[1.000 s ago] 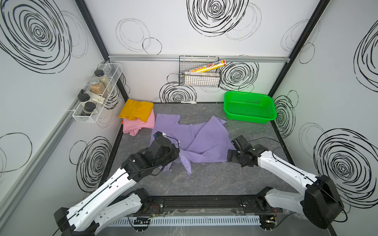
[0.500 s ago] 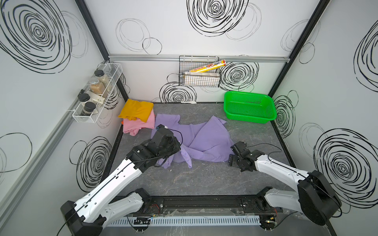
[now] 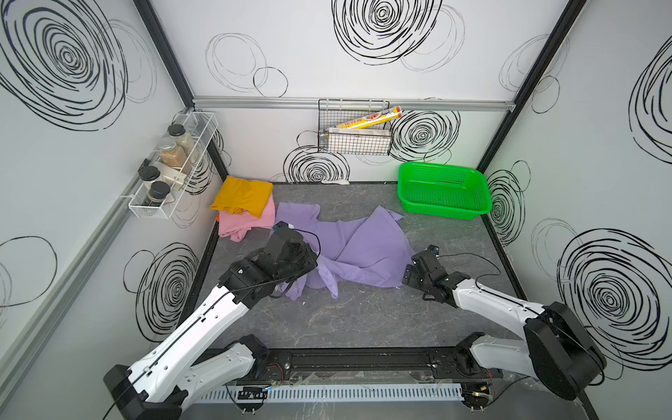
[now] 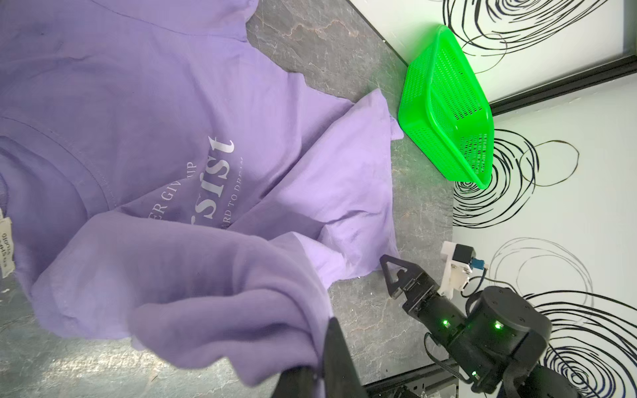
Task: Fold and stack t-shirts
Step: Flatten out the T-shirt at the center of the board.
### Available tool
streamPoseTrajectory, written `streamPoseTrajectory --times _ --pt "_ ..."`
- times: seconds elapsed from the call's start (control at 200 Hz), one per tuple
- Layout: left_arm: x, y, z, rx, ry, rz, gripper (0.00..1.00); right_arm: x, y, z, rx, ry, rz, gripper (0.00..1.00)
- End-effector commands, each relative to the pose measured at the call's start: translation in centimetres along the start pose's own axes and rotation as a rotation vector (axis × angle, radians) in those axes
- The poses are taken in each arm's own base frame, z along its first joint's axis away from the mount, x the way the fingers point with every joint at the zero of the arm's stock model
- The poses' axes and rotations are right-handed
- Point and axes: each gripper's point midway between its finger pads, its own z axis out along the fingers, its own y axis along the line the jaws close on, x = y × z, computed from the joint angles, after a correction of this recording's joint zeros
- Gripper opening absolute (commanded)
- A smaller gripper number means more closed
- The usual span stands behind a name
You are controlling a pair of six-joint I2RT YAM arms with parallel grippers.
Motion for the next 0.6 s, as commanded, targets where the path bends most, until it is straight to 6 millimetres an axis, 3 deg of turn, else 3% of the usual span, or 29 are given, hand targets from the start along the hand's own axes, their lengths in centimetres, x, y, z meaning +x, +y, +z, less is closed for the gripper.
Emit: streamPoseTrajectory --times 0.0,0.13,0.245,0.31,0.375,0.596 --pt "-0.6 -0.6 -0.8 0.030 -0.015 0.015 0.00 -1.6 1.5 0.4 -0.055 -0.038 0.040 0.85" --pt "-0.6 -0.5 -0.8 0.028 -0.013 0.014 0.00 -1.7 1.8 1.0 -0.048 -0.016 0.032 0.79" --pt "-0.6 -0.4 -0.6 0.027 -0.010 0.011 0.00 -1.4 2.2 1.1 -0.066 0.003 0.031 0.67" --pt "-0.6 -0.4 -0.5 0.029 -0.009 0.011 0.00 -1.4 2.2 1.1 -0.069 0.004 0.024 0.45" --pt "-0.6 -0.4 -0.4 0.029 -0.008 0.011 0.00 -1.6 2.2 0.9 -0.066 -0.002 0.014 0.00" --pt "-0.6 -0.6 -0.2 0.039 -0.010 0.011 0.00 -3.8 2.6 -0.7 -0.058 -0.062 -0.024 0.00"
